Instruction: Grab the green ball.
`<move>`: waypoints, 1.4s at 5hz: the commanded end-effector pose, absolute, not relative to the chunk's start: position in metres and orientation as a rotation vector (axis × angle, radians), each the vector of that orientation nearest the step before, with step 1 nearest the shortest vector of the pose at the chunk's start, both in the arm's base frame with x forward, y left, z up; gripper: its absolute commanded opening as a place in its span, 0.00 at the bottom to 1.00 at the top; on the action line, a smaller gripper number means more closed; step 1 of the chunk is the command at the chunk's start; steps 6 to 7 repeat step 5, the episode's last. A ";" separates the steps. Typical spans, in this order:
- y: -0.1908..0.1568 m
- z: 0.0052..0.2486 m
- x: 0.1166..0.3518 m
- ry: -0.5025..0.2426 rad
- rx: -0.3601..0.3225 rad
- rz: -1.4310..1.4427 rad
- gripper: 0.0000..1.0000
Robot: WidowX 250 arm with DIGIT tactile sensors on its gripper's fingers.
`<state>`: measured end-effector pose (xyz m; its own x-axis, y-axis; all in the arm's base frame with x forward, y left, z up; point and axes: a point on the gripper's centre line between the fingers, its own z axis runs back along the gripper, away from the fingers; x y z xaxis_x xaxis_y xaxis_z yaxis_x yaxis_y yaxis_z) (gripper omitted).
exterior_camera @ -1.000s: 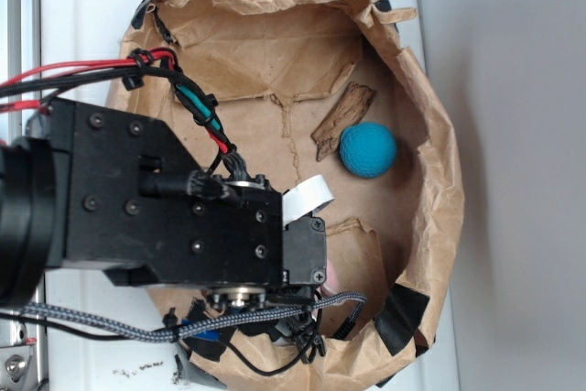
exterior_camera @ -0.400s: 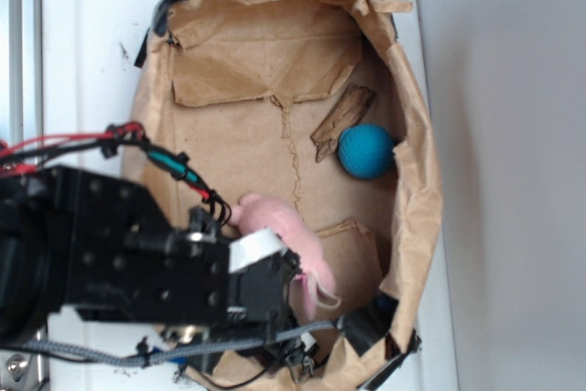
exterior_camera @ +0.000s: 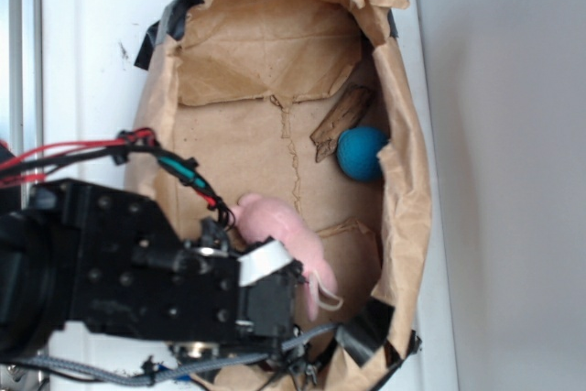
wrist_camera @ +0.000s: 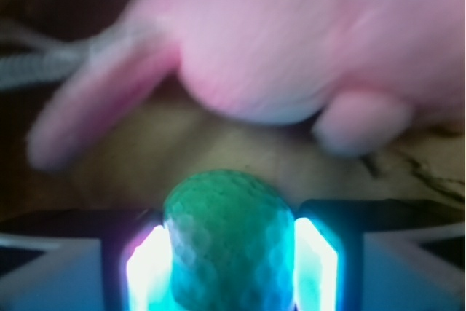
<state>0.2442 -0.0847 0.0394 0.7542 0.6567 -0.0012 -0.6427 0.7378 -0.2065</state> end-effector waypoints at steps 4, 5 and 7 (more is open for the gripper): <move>0.037 0.187 0.253 -0.199 -0.167 0.771 0.00; 0.037 0.187 0.253 -0.199 -0.167 0.771 1.00; 0.037 0.187 0.253 -0.199 -0.167 0.771 1.00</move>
